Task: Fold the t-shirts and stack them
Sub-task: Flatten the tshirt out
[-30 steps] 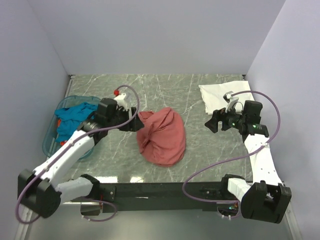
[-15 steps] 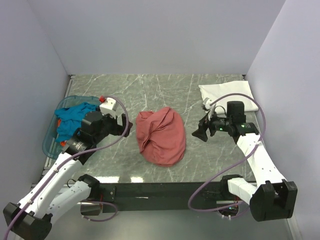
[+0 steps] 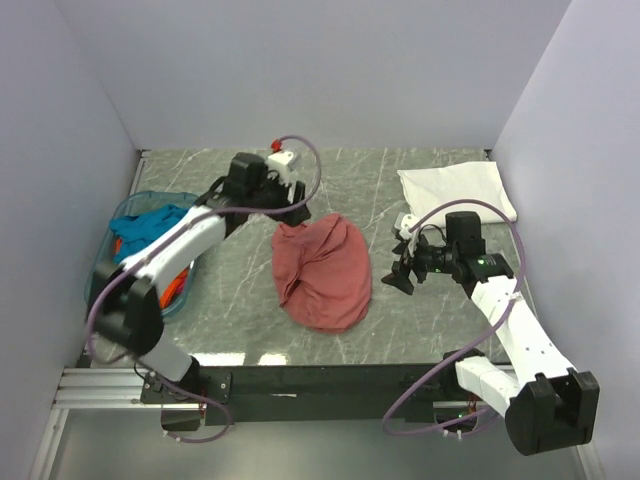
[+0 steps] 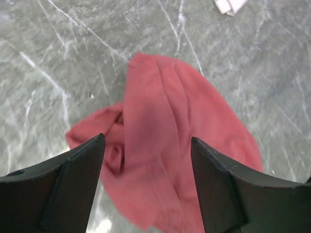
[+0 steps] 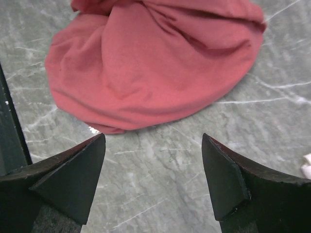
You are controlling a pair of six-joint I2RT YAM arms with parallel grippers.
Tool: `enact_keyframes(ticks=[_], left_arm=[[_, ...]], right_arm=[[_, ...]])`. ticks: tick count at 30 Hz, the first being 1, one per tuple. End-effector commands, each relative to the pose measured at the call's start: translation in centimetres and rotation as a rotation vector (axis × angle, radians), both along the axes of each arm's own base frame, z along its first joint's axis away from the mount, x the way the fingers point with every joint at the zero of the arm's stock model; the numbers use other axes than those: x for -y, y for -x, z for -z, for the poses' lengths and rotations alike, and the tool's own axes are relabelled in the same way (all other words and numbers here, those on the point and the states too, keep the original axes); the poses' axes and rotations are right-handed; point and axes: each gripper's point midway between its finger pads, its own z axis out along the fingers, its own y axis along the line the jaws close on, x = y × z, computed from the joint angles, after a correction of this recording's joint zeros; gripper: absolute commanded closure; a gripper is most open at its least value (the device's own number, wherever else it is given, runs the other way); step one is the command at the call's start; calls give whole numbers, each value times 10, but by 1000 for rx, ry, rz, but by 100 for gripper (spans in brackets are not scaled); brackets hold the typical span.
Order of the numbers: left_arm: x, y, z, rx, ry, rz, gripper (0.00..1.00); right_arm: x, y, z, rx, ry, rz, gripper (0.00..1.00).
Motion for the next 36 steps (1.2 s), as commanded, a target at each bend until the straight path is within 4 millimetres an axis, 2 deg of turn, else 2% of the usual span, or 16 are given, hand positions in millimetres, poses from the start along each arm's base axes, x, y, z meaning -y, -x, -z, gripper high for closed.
enact_keyframes(ticks=[1, 2, 3, 4, 6, 7, 9, 10, 19, 25, 26, 28, 30, 33, 34, 36], left_arm=[[23, -15, 18, -94, -10, 44, 25], [27, -20, 24, -114, -15, 44, 27], [33, -26, 19, -116, -13, 48, 28], [38, -30, 38, -160, -33, 46, 29], [48, -33, 39, -174, -39, 64, 30], [50, -36, 52, -192, -61, 58, 30], [55, -39, 53, -199, -73, 62, 31], [56, -37, 64, -228, -90, 61, 32], [57, -30, 103, -325, -171, 63, 37], [58, -28, 110, -345, -197, 76, 54], [59, -30, 108, -341, -196, 73, 71], [59, -33, 100, -331, -195, 59, 91], [60, -36, 86, -305, -172, 45, 96], [63, -39, 47, -220, -119, 38, 99], [64, -38, 26, -181, -89, 46, 100], [65, -33, 5, -145, -57, 66, 99]], right_arm=[[4, -10, -17, 74, -9, 39, 14], [5, -10, -19, 78, -11, 45, 14], [6, -11, -20, 73, -15, 54, 14], [7, -11, -20, 71, -19, 61, 14], [8, -11, -22, 74, -22, 65, 14], [8, -11, -22, 72, -22, 65, 14], [9, -12, -21, 72, -19, 69, 14], [9, -11, -21, 70, -17, 68, 14], [10, -12, -19, 65, -15, 75, 14], [11, -13, -18, 55, -13, 79, 14], [11, -13, -18, 53, -13, 80, 14], [12, -13, -18, 55, -15, 83, 14], [12, -13, -18, 52, -16, 84, 14], [12, -13, -18, 51, -19, 86, 14], [12, -13, -17, 46, -18, 86, 14], [12, -13, -18, 47, -20, 86, 14]])
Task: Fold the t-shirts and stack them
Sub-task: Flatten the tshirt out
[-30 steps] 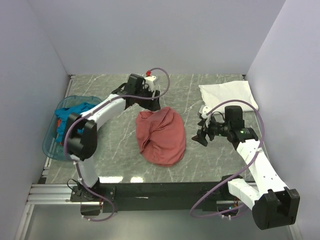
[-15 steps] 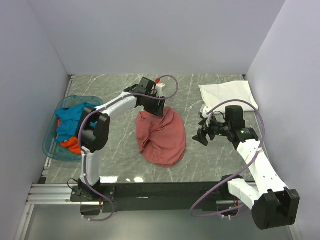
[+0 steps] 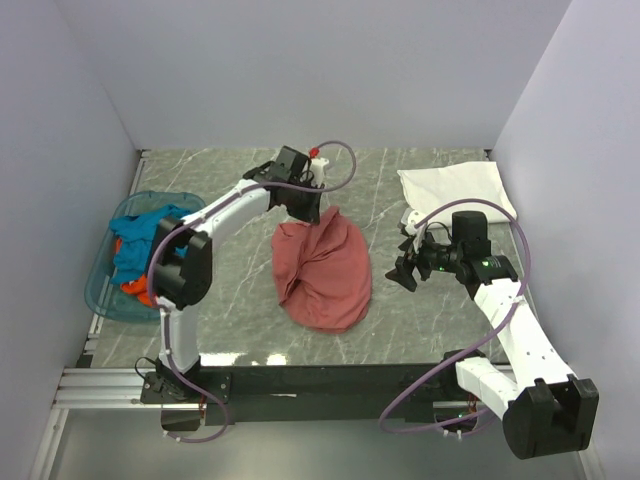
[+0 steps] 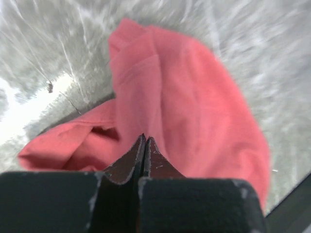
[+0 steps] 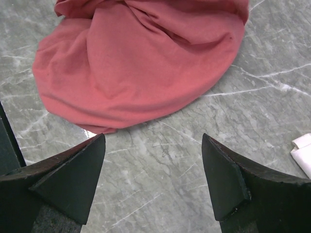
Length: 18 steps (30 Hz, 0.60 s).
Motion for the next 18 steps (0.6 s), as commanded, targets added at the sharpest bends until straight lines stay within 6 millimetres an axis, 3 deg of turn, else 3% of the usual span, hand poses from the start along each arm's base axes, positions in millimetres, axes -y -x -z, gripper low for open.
enact_keyframes(ticks=[1, 3, 4, 6, 7, 9, 10, 11, 13, 14, 16, 17, 18], left_arm=[[11, -2, -111, 219, 163, 28, 100], [15, 12, -124, 226, 205, 77, 99], [12, 21, -142, 254, 235, 91, 100], [15, 43, -145, 232, 274, 154, 100], [14, 56, -159, 249, 304, 177, 100], [17, 86, -150, 191, 334, 245, 100], [14, 101, -161, 204, 358, 265, 100], [11, 116, -145, 157, 353, 281, 100], [13, 152, -150, 133, 400, 344, 99], [10, 170, -127, 67, 390, 350, 100], [14, 207, -125, 11, 440, 393, 99], [10, 229, -98, -96, 429, 375, 99], [14, 252, -88, -146, 426, 403, 99]], right_arm=[[0, -5, -11, 34, -13, 4, 14], [0, -5, -12, 37, -16, 3, 14], [-1, -5, -13, 39, -20, 2, 14], [-1, -5, -14, 40, -23, 0, 14], [0, -5, -15, 43, -24, 0, 14], [1, -6, -17, 48, -23, 5, 14], [3, -7, -18, 51, -21, 11, 14], [5, -7, -19, 55, -21, 16, 14], [10, -9, -23, 65, -24, 37, 14], [11, -9, -24, 65, -27, 40, 14], [12, -9, -27, 75, -34, 35, 14], [11, -7, -27, 76, -30, 21, 14], [9, -4, -27, 75, -39, -2, 14]])
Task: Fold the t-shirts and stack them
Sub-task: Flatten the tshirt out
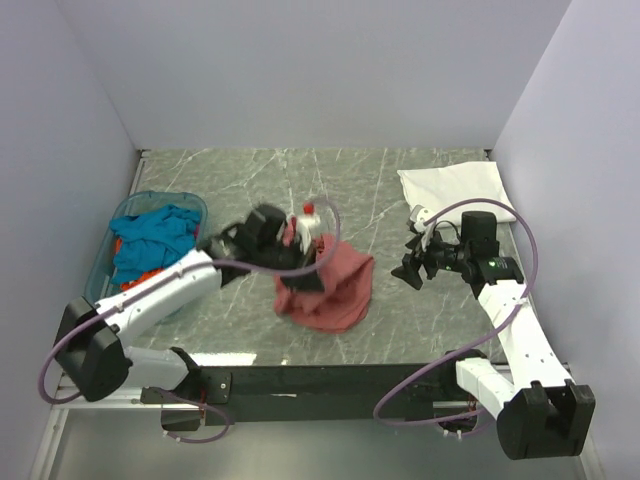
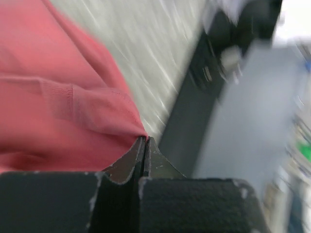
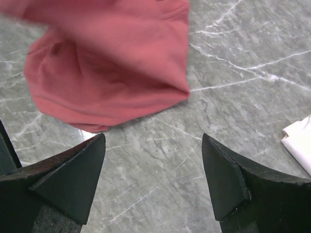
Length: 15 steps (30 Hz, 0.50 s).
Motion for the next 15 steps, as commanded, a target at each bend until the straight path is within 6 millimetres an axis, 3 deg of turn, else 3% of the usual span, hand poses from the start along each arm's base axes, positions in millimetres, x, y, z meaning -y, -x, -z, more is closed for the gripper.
enact_keyframes(ticks=[1, 2, 3, 4, 5, 7, 8, 10, 11, 14, 15], left_arm=[[7, 67, 22, -175, 35, 92, 99], [1, 86, 49, -273, -10, 69, 99], [2, 105, 58, -307, -25, 91, 99], [6, 113, 56, -298, 16, 100, 99], [0, 128, 77, -373, -20, 66, 99], [-1, 149, 82, -382, -22, 82, 94], [-3, 151, 92, -392, -43, 43, 92], [-4, 157, 92, -375, -40, 38, 86], [-7, 154, 97, -361, -54, -2, 81], [-11, 140, 85, -273, -34, -80, 58], [-20, 126, 82, -215, -41, -163, 53]], right_arm=[[-6, 4, -21, 52, -24, -61, 14], [-6, 4, -20, 47, -26, -69, 14], [-7, 4, -21, 46, -30, -78, 14], [-9, 6, -18, 24, -35, -87, 14], [-9, 5, -17, 16, -35, -88, 14], [-10, 4, -16, -1, -37, -90, 14], [-11, 4, -15, -10, -41, -92, 14], [-14, 5, -12, -34, -51, -103, 15], [-17, 7, -11, -47, -55, -110, 15], [-30, 13, -4, -97, -67, -145, 15], [-35, 15, -5, -104, -70, -157, 16]])
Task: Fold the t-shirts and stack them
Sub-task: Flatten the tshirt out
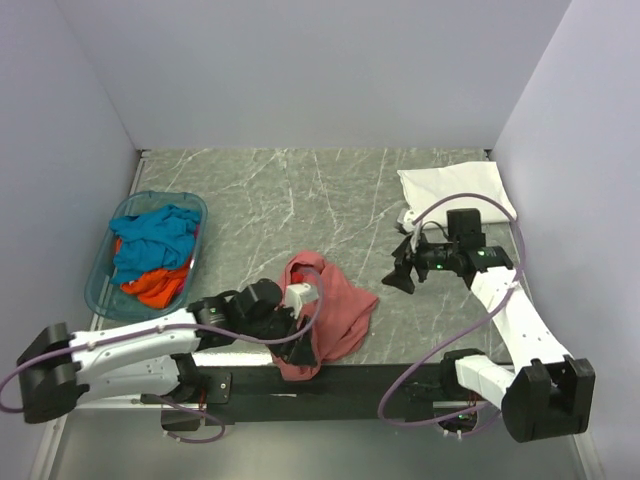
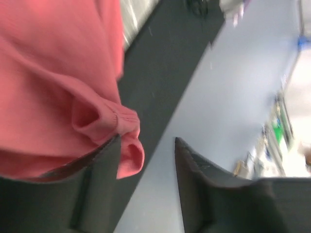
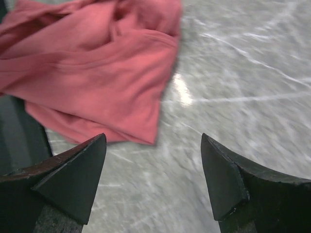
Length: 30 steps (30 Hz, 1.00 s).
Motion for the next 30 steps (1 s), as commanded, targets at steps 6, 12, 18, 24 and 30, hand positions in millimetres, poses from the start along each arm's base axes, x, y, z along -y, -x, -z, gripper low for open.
enact_keyframes(ticks=[6, 12, 18, 24, 30], left_arm=[[-23, -70, -50, 301, 57, -394, 24], [-29, -85, -28, 272, 4, -534, 23], [-8, -59, -25, 172, 119, -402, 31], [-10, -54, -20, 162, 151, -399, 31], [-2, -57, -14, 156, 136, -391, 32]], right_arm=[[-51, -9, -21, -75, -61, -28, 17], [-105, -39, -20, -129, 0, 156, 20], [-155, -34, -6, -260, 22, 255, 27], [-170, -25, 40, -352, 164, 310, 33], [-171, -24, 59, -322, 248, 358, 33]])
